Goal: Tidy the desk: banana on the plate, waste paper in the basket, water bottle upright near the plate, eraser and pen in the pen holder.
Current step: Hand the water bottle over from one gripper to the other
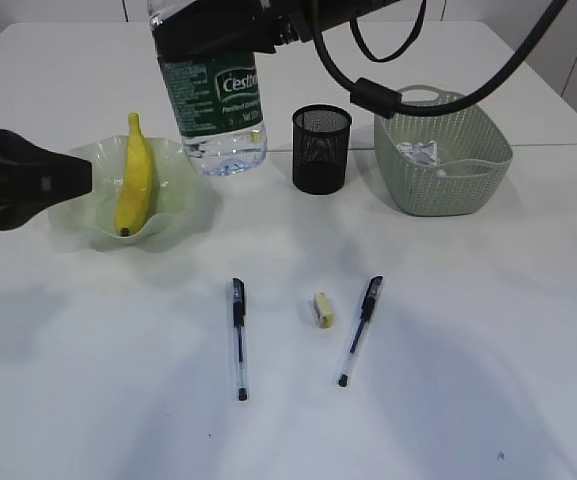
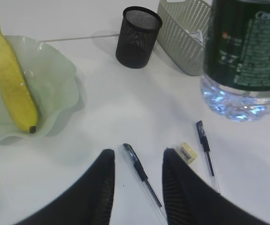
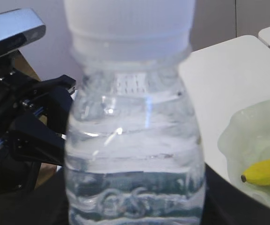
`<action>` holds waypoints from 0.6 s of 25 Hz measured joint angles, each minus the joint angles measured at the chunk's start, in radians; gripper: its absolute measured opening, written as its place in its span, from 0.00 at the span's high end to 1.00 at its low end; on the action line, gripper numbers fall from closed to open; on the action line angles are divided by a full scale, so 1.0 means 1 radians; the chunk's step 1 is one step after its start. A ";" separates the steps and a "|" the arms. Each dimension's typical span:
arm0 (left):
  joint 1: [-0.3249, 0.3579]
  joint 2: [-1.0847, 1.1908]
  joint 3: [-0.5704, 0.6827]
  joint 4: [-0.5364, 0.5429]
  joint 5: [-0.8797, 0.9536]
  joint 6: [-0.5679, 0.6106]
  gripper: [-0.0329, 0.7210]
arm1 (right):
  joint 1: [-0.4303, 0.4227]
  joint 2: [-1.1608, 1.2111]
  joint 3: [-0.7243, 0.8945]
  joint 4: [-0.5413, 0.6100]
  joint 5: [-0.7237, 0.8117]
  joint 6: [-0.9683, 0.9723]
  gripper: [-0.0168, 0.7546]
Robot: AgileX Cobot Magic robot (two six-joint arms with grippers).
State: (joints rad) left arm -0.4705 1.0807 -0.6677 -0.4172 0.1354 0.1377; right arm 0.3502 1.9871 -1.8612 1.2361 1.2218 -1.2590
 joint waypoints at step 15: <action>0.000 0.203 0.000 -0.014 -0.228 0.000 0.49 | 0.000 0.000 0.000 0.000 0.000 -0.008 0.48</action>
State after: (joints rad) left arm -0.4705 1.2832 -0.6677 -0.4311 -0.0931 0.1377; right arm 0.3502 1.9871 -1.8612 1.2361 1.2218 -1.2671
